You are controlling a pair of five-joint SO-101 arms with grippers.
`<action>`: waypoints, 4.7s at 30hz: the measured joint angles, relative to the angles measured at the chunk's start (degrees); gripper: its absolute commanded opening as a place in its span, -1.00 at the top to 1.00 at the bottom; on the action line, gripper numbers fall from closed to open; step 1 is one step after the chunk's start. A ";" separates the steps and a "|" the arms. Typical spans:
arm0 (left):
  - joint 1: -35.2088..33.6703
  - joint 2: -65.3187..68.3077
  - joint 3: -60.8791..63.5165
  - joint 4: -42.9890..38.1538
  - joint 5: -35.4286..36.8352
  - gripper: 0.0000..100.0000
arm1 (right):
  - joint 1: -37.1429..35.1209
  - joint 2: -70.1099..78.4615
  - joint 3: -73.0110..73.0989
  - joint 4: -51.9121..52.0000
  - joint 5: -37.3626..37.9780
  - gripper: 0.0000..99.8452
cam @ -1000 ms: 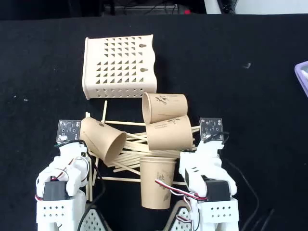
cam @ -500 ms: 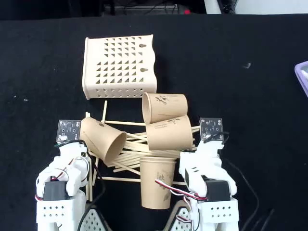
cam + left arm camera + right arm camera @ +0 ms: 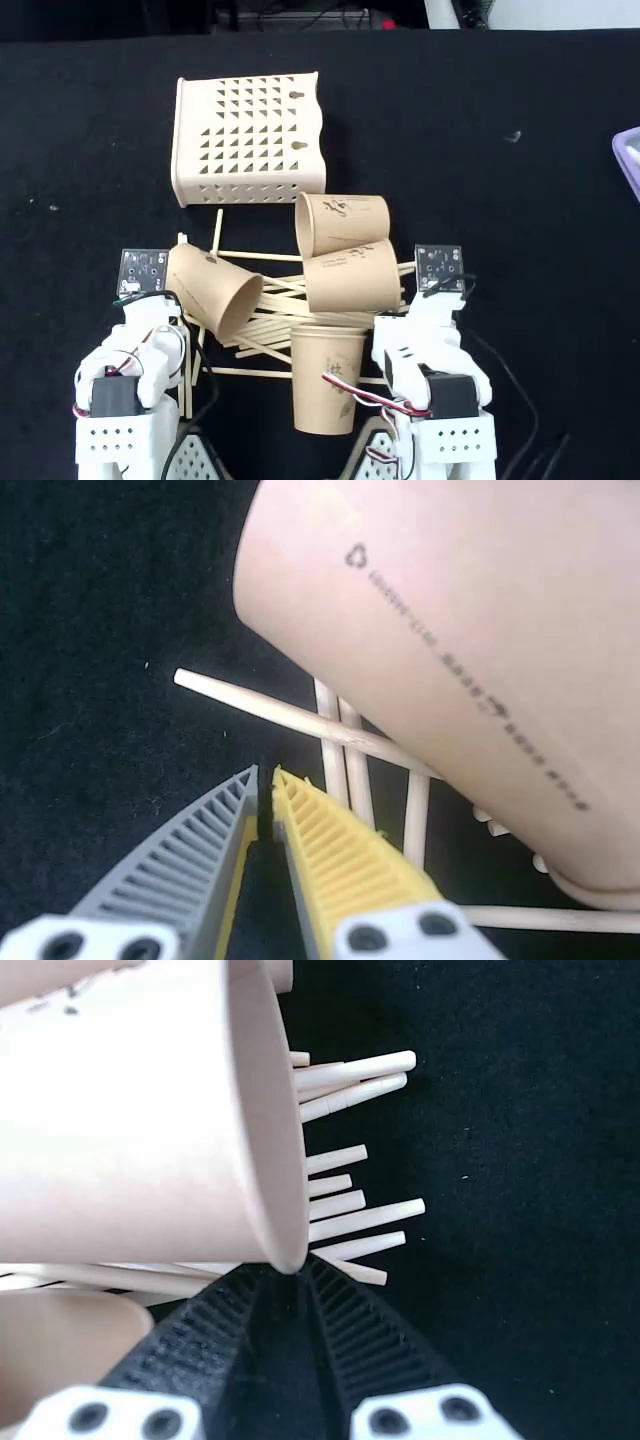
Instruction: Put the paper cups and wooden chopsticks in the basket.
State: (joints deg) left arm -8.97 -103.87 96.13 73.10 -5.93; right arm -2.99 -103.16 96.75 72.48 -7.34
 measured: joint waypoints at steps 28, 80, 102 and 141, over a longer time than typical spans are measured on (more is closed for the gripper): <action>6.07 0.00 0.00 0.00 0.00 0.94 | -13.63 0.00 -0.18 -7.47 0.53 0.97; -6.24 74.55 -65.41 -28.22 2.20 0.48 | -5.89 62.86 -67.43 -19.78 14.24 0.62; -3.60 117.01 -102.59 -15.65 7.82 0.49 | -1.93 68.31 -43.52 -48.62 9.67 0.62; -15.47 119.91 -91.43 -30.07 2.37 0.49 | -2.46 68.40 -42.46 -48.79 9.67 0.62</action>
State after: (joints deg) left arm -24.44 16.04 4.70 43.03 -3.56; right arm -5.45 -34.77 54.29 23.69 2.33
